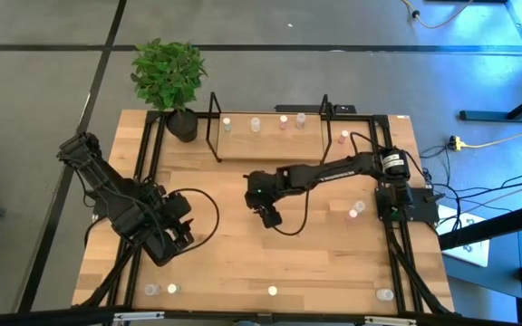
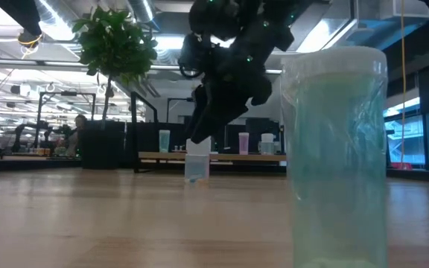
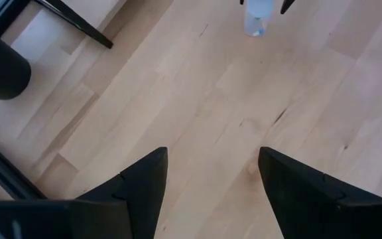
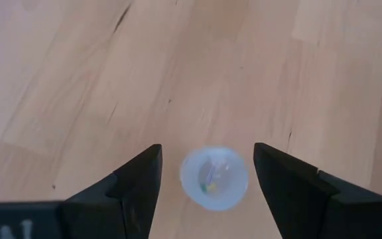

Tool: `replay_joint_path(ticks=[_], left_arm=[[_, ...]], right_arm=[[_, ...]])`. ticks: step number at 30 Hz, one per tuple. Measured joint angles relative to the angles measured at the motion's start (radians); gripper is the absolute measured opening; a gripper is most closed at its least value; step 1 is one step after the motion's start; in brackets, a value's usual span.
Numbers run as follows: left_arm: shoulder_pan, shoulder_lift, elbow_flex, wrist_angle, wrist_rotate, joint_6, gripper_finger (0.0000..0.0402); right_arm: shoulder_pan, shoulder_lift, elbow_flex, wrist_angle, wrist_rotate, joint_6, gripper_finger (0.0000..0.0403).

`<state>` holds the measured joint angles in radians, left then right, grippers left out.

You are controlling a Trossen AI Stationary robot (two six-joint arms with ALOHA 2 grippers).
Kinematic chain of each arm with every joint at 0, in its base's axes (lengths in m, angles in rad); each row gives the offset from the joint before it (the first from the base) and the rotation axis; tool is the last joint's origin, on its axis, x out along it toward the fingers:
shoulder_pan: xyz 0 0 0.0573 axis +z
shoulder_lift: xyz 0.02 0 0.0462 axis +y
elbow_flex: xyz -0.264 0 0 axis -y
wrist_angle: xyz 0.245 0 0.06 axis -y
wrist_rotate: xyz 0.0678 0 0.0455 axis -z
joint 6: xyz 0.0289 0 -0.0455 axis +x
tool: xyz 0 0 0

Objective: Pick and place medicine bottles onto shelf by color
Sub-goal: Put the top transparent medicine bottle on the shelf aligned with the other transparent medicine bottle

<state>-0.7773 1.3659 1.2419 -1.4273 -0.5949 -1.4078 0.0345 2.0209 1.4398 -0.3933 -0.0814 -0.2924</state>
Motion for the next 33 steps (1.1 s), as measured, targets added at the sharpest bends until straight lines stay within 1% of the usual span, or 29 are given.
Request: replay_joint_path(ticks=[10,14,19,27,28,31,33], left_arm=[[0.000,0.000,0.000,0.000,0.000,-0.002,0.0230],[0.000,0.000,0.000,0.000,0.001,-0.004,0.0230],[0.000,0.000,0.000,0.000,0.001,-0.004,0.0230],[0.000,0.000,0.000,0.000,0.001,-0.004,0.0230],[0.000,0.000,0.000,0.000,0.001,-0.004,0.0230],[0.000,0.000,0.000,0.000,0.001,-0.004,0.0230],[0.000,0.000,0.000,0.000,0.001,-0.004,0.0230]], right_arm=[[0.000,0.000,-0.071,0.101,0.000,0.027,0.0241],[0.000,0.000,-0.073,0.104,0.000,0.053,0.0239],[0.000,0.000,-0.073,0.100,0.001,0.065,0.0212],[0.000,0.000,-0.073,0.095,0.002,0.079,0.0146],[0.000,0.000,-0.073,0.095,0.013,0.084,0.0143],[0.002,0.000,-0.073,0.099,0.097,0.121,0.0143],[0.001,0.000,-0.073,0.098,0.123,0.148,0.0146]])
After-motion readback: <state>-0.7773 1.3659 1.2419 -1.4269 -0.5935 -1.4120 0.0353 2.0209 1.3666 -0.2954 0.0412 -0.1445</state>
